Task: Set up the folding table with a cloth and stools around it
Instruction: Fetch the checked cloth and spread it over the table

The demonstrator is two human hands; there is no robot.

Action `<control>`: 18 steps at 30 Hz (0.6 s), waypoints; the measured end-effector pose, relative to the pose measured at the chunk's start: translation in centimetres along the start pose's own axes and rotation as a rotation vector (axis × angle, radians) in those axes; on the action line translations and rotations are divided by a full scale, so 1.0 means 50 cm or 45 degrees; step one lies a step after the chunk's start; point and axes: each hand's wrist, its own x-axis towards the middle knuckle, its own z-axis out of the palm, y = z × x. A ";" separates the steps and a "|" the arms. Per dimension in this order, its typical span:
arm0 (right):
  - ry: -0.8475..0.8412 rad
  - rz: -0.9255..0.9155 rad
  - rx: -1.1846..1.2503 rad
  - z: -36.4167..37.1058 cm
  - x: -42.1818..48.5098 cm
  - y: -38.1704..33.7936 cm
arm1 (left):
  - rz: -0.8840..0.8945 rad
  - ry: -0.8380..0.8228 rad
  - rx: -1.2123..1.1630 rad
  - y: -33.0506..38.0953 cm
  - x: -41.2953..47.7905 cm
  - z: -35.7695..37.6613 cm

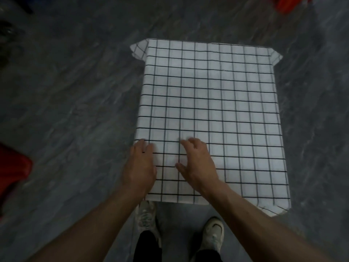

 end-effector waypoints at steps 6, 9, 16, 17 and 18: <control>-0.081 -0.054 -0.234 0.050 0.063 -0.078 | -0.030 0.030 -0.118 -0.026 0.013 -0.011; -0.068 -0.022 -0.332 0.069 0.068 -0.088 | -0.015 0.012 -0.175 -0.043 0.006 -0.003; -0.026 -0.009 -0.393 0.082 0.072 -0.100 | -0.046 -0.002 -0.282 -0.071 -0.038 0.015; -0.032 -0.008 -0.399 0.083 0.071 -0.099 | -0.051 0.000 -0.287 -0.073 -0.043 0.019; -0.038 -0.013 -0.403 0.083 0.071 -0.099 | -0.055 0.012 -0.287 -0.074 -0.044 0.021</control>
